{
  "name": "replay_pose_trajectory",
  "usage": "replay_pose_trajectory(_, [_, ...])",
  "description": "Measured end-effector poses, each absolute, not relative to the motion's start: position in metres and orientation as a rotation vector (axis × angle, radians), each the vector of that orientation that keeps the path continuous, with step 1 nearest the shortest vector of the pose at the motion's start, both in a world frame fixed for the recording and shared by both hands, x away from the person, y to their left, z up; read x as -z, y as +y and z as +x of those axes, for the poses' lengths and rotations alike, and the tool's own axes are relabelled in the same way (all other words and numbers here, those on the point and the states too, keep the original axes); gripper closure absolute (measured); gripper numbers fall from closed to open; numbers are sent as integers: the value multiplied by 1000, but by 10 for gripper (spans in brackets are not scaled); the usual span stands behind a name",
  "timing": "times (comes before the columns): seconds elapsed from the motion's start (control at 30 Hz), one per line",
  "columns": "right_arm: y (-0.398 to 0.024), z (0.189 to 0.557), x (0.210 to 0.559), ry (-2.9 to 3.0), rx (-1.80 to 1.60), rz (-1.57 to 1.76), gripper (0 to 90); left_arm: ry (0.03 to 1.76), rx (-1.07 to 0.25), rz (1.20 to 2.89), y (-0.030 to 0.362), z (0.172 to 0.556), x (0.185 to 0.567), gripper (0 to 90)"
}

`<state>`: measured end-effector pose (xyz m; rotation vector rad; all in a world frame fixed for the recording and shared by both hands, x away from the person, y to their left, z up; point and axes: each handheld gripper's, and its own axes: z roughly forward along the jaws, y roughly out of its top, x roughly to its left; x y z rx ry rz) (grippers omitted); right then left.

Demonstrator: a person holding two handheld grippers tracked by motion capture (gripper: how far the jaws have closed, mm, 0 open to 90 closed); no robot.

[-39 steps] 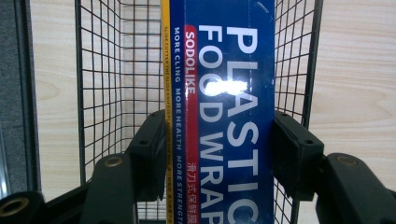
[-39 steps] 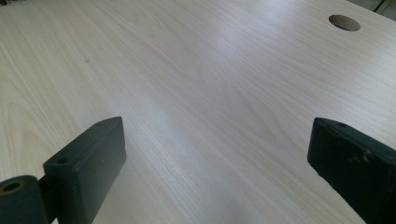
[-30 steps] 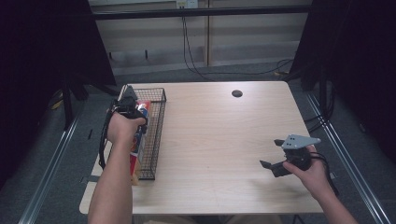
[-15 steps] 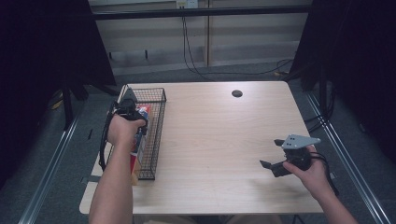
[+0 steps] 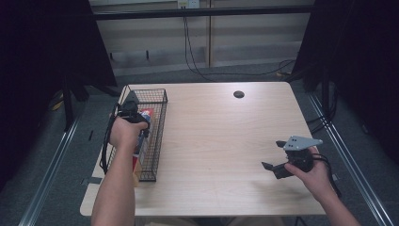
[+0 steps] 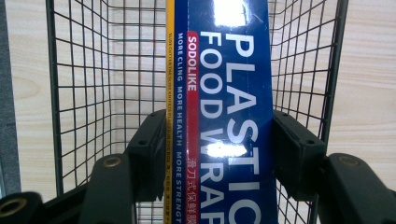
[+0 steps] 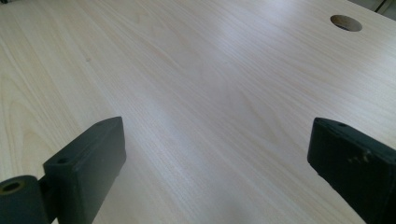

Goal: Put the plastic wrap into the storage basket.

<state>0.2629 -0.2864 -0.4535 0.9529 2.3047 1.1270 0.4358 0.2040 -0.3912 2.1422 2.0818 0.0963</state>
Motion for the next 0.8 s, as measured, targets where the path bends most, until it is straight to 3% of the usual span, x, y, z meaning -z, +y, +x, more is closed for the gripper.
replay_pose_trajectory(0.8, [-286, 263, 453, 2309, -1119, 942, 45, 2062, -135, 2131, 202, 432, 394, 402])
